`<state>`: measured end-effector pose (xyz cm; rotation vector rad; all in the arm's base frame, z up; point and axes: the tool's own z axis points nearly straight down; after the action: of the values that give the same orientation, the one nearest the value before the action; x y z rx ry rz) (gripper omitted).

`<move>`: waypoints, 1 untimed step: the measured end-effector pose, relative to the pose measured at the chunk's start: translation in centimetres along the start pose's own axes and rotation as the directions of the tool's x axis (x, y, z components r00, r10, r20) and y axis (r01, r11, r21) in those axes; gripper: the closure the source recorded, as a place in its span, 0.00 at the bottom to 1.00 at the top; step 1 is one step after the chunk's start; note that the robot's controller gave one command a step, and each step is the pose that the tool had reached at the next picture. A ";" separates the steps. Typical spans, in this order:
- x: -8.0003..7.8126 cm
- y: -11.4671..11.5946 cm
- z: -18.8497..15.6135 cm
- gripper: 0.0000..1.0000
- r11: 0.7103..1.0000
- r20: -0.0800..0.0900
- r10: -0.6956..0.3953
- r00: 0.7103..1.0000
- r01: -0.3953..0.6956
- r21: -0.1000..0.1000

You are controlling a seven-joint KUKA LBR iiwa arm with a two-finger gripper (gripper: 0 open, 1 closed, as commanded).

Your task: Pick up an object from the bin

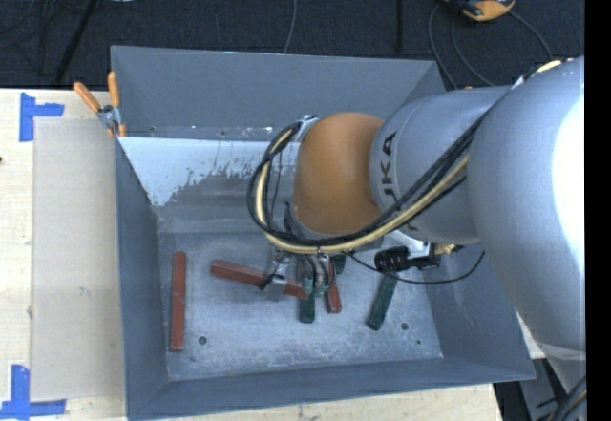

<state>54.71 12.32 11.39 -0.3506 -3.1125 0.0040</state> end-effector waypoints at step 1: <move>-0.1 0.0 -2.2 1.00 1.000 0.007 -0.001 1.000 0.001 -0.003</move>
Offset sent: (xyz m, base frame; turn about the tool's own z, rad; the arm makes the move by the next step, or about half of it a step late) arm 0.0002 0.0000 0.0044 0.0000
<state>54.87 12.34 13.54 -0.3504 -3.1199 0.0001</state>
